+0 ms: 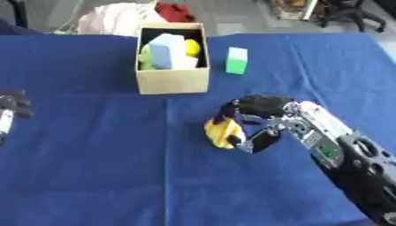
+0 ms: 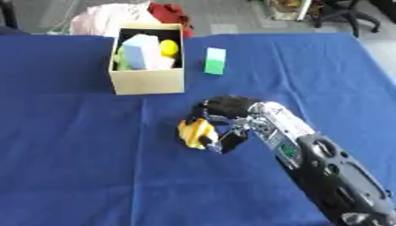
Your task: Pick up objects on the table and place them in the box.
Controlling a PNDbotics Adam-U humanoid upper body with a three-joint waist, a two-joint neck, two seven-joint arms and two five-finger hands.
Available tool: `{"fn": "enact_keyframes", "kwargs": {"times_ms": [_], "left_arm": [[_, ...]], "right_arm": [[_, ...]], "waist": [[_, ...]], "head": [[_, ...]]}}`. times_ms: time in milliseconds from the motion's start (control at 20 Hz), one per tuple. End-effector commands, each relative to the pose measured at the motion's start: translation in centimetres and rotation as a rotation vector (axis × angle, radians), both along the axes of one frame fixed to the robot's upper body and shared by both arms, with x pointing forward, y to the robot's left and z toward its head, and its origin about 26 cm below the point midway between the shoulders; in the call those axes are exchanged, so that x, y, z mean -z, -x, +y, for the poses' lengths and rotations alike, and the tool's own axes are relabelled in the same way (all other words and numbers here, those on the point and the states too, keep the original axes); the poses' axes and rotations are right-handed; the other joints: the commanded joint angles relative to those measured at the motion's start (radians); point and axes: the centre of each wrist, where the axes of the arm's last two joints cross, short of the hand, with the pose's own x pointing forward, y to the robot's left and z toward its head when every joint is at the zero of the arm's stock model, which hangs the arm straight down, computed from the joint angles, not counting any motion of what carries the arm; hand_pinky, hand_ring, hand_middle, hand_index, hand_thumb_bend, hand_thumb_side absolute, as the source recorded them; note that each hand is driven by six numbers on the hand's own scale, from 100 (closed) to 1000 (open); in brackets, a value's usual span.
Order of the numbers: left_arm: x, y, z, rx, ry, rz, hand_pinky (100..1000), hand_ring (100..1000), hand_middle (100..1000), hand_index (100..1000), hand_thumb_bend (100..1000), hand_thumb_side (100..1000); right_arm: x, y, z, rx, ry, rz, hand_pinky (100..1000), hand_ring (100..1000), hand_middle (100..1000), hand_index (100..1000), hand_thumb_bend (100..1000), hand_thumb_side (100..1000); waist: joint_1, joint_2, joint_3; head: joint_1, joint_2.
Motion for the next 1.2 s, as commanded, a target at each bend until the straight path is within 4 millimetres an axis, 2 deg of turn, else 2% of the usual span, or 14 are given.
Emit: {"fn": "enact_keyframes", "kwargs": {"times_ms": [50, 100, 250, 550, 650, 900, 1200], "left_arm": [[-0.7, 0.0, 0.2, -0.001, -0.01, -0.02, 890, 604, 606, 765, 100, 707], [-0.7, 0.0, 0.2, -0.001, -0.01, -0.021, 890, 604, 607, 766, 100, 707], [-0.7, 0.0, 0.2, -0.003, -0.009, -0.023, 890, 611, 607, 766, 100, 707], [-0.9, 0.0, 0.1, 0.0, -0.006, -0.029, 891, 614, 608, 766, 100, 707], [-0.9, 0.0, 0.0, 0.005, -0.005, -0.031, 891, 615, 608, 766, 100, 708], [-1.2, -0.1, -0.2, 0.017, -0.004, -0.039, 891, 613, 607, 766, 100, 709], [-1.5, -0.3, -0.5, 0.031, -0.003, -0.046, 892, 613, 607, 765, 100, 711]], "right_arm": [[-1.4, -0.4, -0.6, 0.033, -0.062, -0.092, 645, 446, 415, 514, 100, 100], [-1.5, -0.4, -0.6, 0.039, -0.087, -0.109, 619, 401, 368, 468, 100, 100], [-3.1, -0.5, -0.4, 0.056, -0.195, -0.163, 609, 379, 346, 449, 100, 100], [-9.2, -1.2, 1.6, 0.051, -0.323, -0.324, 618, 378, 343, 448, 100, 100], [-10.2, -2.2, 2.2, 0.08, -0.361, -0.345, 613, 373, 335, 443, 100, 100], [-11.0, -4.6, 4.1, 0.135, -0.418, -0.375, 616, 375, 337, 445, 100, 100], [-8.7, -6.6, 6.3, 0.174, -0.4, -0.341, 619, 381, 341, 449, 100, 100]], "waist": [[0.0, -0.031, -0.002], [0.001, -0.031, -0.002], [0.002, -0.031, -0.004], [0.005, -0.032, 0.0], [0.006, -0.03, 0.005], [0.004, -0.025, 0.027], [0.001, -0.016, 0.054]], "head": [[0.001, -0.008], [0.002, -0.009], [0.005, -0.012], [0.003, -0.021], [-0.001, -0.028], [-0.011, -0.04], [-0.021, -0.05]]}}
